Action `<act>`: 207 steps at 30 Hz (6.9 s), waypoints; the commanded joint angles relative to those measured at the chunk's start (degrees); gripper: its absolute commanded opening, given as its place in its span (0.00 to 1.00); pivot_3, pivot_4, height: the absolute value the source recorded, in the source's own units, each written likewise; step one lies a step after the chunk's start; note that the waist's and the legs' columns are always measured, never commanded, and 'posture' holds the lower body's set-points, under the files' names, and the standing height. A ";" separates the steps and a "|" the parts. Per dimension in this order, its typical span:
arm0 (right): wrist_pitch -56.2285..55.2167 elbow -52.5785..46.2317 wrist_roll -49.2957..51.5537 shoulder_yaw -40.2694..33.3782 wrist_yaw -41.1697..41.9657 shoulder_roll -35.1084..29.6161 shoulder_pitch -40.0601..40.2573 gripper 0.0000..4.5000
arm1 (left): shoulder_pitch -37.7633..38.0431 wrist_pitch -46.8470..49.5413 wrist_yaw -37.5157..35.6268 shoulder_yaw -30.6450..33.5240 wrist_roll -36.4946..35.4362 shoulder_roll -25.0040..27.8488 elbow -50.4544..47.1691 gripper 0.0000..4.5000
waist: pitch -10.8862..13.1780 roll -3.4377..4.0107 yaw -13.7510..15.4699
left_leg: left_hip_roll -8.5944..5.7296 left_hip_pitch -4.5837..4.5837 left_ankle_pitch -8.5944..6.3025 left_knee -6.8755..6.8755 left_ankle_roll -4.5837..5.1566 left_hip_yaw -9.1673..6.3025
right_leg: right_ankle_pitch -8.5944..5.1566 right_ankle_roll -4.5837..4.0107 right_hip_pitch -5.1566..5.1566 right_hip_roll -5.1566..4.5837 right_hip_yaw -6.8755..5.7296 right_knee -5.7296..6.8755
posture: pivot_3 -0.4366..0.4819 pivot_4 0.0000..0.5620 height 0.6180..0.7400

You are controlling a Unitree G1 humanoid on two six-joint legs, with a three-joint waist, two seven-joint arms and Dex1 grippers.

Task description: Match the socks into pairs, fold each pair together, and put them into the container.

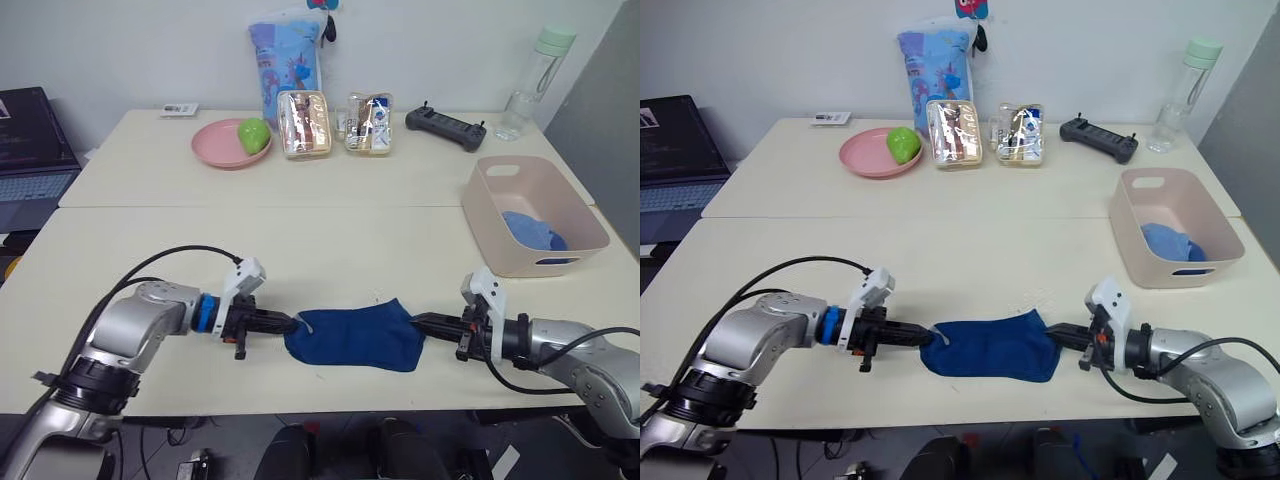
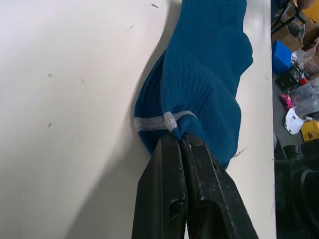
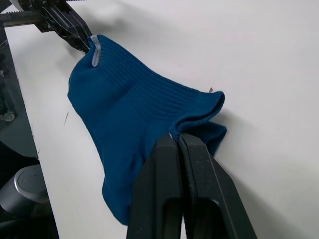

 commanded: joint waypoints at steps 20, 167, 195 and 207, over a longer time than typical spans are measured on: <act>1.51 -2.98 2.41 -2.14 0.24 -2.81 2.37 0.00 | 0.07 -4.06 -0.66 -1.47 3.21 -1.71 -0.43 0.01 | 0.00 0.00 -0.01 | 0.00 0.00 0.00 0.00 0.00 -0.01 | 0.00 0.00 0.00 0.00 0.00 0.01 | 0.48 0.27 1.00; 5.77 1.96 5.81 -2.57 0.35 2.66 -6.49 0.01 | -4.72 -34.98 4.70 -9.68 18.71 -19.62 10.73 0.00 | -0.15 0.11 0.68 | 0.01 0.56 -0.01 -0.09 0.03 0.06 | -0.02 0.01 0.55 0.03 0.03 -0.12 | 0.48 0.27 1.00; -0.33 13.74 -3.85 19.61 0.99 16.75 -19.39 0.01 | 3.05 -16.95 2.04 6.26 6.16 -4.81 -4.78 0.00 | -0.12 0.12 -0.75 | 0.07 0.55 -0.01 -0.16 0.02 -0.05 | -0.03 -0.03 0.45 0.04 -0.05 -0.07 | 0.48 0.27 1.00; 9.95 6.58 6.64 12.41 5.22 13.34 -19.58 0.63 | -1.99 -13.91 5.86 8.96 -1.26 -8.97 -12.29 0.00 | -0.09 0.08 -0.36 | -0.01 0.47 -0.01 -0.13 0.01 -0.14 | -0.03 -0.02 0.47 -0.06 -0.13 -0.12 | 0.48 0.27 1.00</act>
